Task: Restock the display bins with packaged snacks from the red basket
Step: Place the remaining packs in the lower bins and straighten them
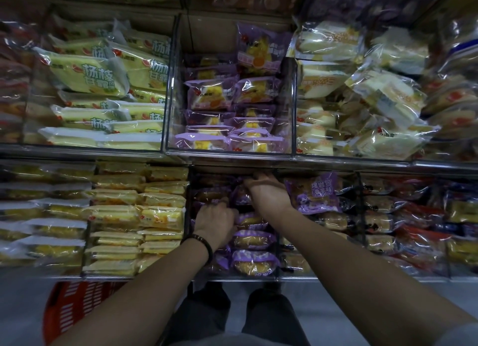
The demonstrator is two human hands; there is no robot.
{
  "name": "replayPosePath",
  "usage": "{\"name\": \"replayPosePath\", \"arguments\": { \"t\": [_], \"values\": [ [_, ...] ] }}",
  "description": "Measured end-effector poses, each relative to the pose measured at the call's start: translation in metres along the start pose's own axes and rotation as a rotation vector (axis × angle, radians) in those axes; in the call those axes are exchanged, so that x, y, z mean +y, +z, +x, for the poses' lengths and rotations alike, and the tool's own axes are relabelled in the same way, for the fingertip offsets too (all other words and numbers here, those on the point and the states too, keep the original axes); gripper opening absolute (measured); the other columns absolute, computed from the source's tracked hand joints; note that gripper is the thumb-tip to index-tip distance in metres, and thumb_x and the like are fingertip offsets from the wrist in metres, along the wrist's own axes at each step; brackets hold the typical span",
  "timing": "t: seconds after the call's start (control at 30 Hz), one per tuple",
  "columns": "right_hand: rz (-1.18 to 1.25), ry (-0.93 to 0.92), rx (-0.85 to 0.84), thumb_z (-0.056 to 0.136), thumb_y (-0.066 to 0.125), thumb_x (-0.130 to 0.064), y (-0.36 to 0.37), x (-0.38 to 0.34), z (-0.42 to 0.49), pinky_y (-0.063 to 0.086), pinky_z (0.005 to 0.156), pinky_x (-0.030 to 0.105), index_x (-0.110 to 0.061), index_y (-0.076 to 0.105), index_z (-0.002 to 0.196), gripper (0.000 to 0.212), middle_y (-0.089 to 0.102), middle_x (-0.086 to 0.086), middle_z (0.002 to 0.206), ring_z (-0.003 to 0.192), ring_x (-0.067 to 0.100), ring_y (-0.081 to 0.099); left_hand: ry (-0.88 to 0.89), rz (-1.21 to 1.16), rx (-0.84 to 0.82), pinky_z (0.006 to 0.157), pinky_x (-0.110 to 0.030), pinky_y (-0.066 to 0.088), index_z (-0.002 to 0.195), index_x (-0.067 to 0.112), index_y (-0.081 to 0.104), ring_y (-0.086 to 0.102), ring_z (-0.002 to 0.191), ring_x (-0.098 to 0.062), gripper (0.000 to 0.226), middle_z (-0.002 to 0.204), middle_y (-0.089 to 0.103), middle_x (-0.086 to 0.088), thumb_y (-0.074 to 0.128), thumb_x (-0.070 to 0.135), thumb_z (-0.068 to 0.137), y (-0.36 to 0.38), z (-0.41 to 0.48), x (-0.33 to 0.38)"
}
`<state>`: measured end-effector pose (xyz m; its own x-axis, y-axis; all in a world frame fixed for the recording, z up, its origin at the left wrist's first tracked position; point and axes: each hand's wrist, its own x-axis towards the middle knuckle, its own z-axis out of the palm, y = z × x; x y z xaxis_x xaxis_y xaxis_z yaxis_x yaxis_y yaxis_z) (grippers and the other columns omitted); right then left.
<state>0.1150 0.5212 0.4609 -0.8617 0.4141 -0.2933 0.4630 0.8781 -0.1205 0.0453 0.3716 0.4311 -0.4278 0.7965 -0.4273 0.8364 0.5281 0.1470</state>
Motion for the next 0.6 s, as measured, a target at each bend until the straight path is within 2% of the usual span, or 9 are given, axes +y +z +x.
{"name": "replayPosePath", "arguments": {
  "t": [0.1, 0.2, 0.33, 0.4, 0.47, 0.53, 0.6],
  "values": [
    [-0.053, 0.005, 0.003, 0.093, 0.060, -0.018, 0.004, -0.004, -0.001, 0.053, 0.085, 0.039, -0.028, 0.066, 0.119, 0.029, 0.059, 0.007, 0.128, 0.123, 0.036, 0.053, 0.028, 0.016, 0.002, 0.106, -0.043, 0.040, 0.121, 0.044, 0.068, 0.059, 0.121, -0.028, 0.028, 0.131, 0.062, 0.002, 0.059, 0.054, 0.096, -0.002, -0.007, -0.008],
    [-0.139, 0.010, 0.016, 0.096, 0.059, -0.025, 0.014, -0.009, -0.002, 0.047, 0.082, 0.037, -0.031, 0.070, 0.114, 0.022, 0.067, 0.005, 0.118, 0.120, 0.036, 0.055, 0.029, 0.016, 0.011, 0.107, -0.047, 0.030, 0.121, 0.046, 0.067, 0.055, 0.122, -0.027, 0.030, 0.124, 0.065, 0.002, 0.051, 0.057, 0.099, -0.009, -0.011, -0.015],
    [-0.143, 0.042, -0.039, 0.095, 0.058, -0.024, 0.031, -0.010, -0.002, 0.047, 0.087, 0.039, -0.027, 0.071, 0.117, 0.025, 0.066, 0.008, 0.122, 0.117, 0.034, 0.057, -0.023, 0.028, 0.102, 0.103, -0.043, 0.043, 0.126, 0.033, 0.064, 0.057, 0.118, -0.030, 0.027, 0.125, 0.063, -0.006, 0.053, 0.039, 0.102, -0.015, -0.015, -0.019],
    [-0.120, 0.056, -0.036, 0.093, 0.062, -0.020, 0.034, -0.010, -0.001, 0.051, 0.086, 0.040, -0.024, 0.069, 0.122, 0.030, 0.059, 0.013, 0.127, 0.114, 0.035, 0.057, -0.068, 0.060, 0.107, 0.095, -0.042, 0.053, 0.127, 0.022, 0.063, 0.057, 0.118, -0.033, 0.030, 0.135, 0.055, -0.012, 0.064, 0.024, 0.096, -0.012, -0.012, -0.023],
    [-0.092, 0.094, -0.003, 0.089, 0.069, -0.020, 0.034, -0.010, -0.001, 0.055, 0.085, 0.042, -0.020, 0.065, 0.128, 0.039, 0.054, 0.017, 0.131, 0.114, 0.038, 0.056, -0.082, 0.089, 0.075, 0.089, -0.041, 0.059, 0.121, 0.018, 0.066, 0.060, 0.115, -0.033, 0.028, 0.131, 0.058, -0.012, 0.066, 0.016, 0.093, -0.013, -0.006, -0.026],
    [-0.093, 0.119, 0.029, 0.084, 0.074, -0.026, 0.035, -0.011, -0.005, 0.056, 0.082, 0.042, -0.018, 0.065, 0.126, 0.044, 0.061, 0.017, 0.124, 0.107, 0.036, 0.060, -0.074, 0.148, 0.035, 0.090, -0.041, 0.058, 0.114, 0.019, 0.070, 0.062, 0.111, -0.030, 0.023, 0.119, 0.068, -0.009, 0.062, 0.018, 0.092, -0.015, 0.000, -0.028],
    [-0.080, 0.136, 0.056, 0.080, 0.075, -0.028, 0.037, -0.016, -0.016, 0.056, 0.076, 0.039, -0.016, 0.069, 0.115, 0.037, 0.069, 0.013, 0.106, 0.094, 0.033, 0.065, -0.036, 0.204, 0.007, 0.096, -0.040, 0.053, 0.115, 0.020, 0.071, 0.062, 0.112, -0.030, 0.028, 0.118, 0.070, -0.008, 0.060, 0.022, 0.090, -0.013, 0.004, -0.028]
  ]
}}
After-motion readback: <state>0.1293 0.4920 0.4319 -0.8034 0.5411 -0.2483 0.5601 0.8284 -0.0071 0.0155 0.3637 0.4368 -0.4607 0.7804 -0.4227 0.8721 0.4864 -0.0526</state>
